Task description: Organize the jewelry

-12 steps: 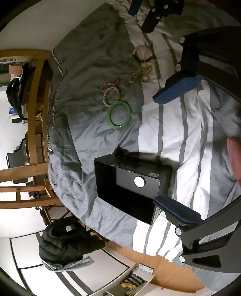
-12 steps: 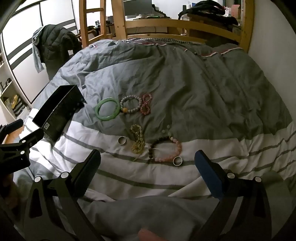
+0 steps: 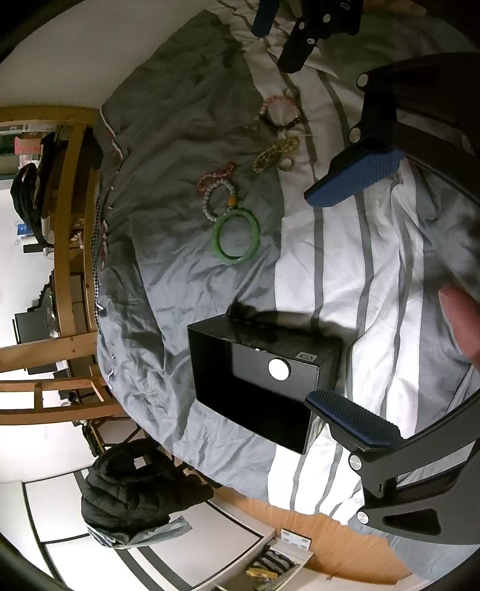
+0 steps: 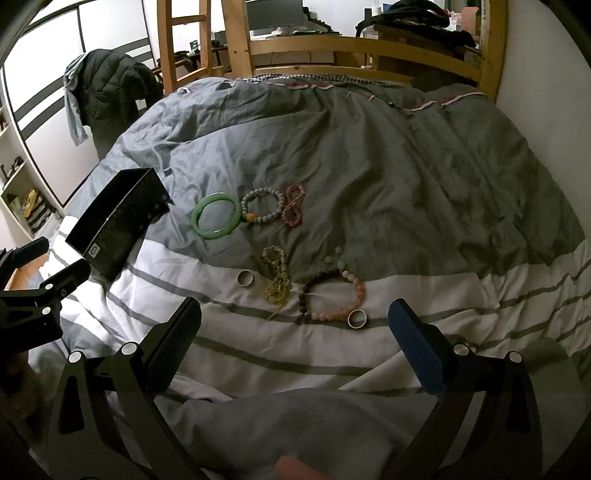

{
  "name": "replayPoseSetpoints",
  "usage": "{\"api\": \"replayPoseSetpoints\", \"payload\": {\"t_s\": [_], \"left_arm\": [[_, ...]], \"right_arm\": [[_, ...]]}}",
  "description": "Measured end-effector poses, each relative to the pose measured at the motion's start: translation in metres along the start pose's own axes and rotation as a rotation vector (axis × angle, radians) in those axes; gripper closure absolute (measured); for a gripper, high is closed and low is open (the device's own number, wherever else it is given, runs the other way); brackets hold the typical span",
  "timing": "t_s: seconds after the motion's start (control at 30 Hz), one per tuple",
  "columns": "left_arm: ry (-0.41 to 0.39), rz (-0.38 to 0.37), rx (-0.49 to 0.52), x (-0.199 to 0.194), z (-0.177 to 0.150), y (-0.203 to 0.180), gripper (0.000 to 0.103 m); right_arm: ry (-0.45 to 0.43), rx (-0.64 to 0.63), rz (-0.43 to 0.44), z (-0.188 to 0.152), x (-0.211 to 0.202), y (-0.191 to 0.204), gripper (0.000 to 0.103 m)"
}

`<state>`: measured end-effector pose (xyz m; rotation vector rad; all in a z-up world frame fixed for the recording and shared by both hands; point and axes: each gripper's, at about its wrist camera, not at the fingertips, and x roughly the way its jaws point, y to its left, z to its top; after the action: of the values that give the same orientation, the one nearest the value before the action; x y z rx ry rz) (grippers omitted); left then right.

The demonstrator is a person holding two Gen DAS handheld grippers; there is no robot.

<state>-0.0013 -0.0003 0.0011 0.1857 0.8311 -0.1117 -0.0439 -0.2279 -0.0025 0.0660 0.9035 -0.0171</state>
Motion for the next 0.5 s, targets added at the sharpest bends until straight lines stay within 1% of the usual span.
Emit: {"api": "replayPoseSetpoints", "payload": {"t_s": [0.2,0.33,0.5], "left_arm": [[-0.001,-0.006,-0.015,-0.0006,0.0,-0.0011,0.005],[0.004,0.003,-0.002,-0.0002,0.0002,-0.0018,0.005],[-0.007,0.002,-0.006,-0.0038,0.0014,-0.0003,0.005]], "right_arm": [[0.0,-0.001,-0.002,-0.0003,0.0005,0.0,0.003],[0.0,-0.001,0.0,-0.0001,0.0004,-0.0002,0.003],[-0.003,-0.006,0.001,-0.0008,-0.0002,0.0011,0.003]]}}
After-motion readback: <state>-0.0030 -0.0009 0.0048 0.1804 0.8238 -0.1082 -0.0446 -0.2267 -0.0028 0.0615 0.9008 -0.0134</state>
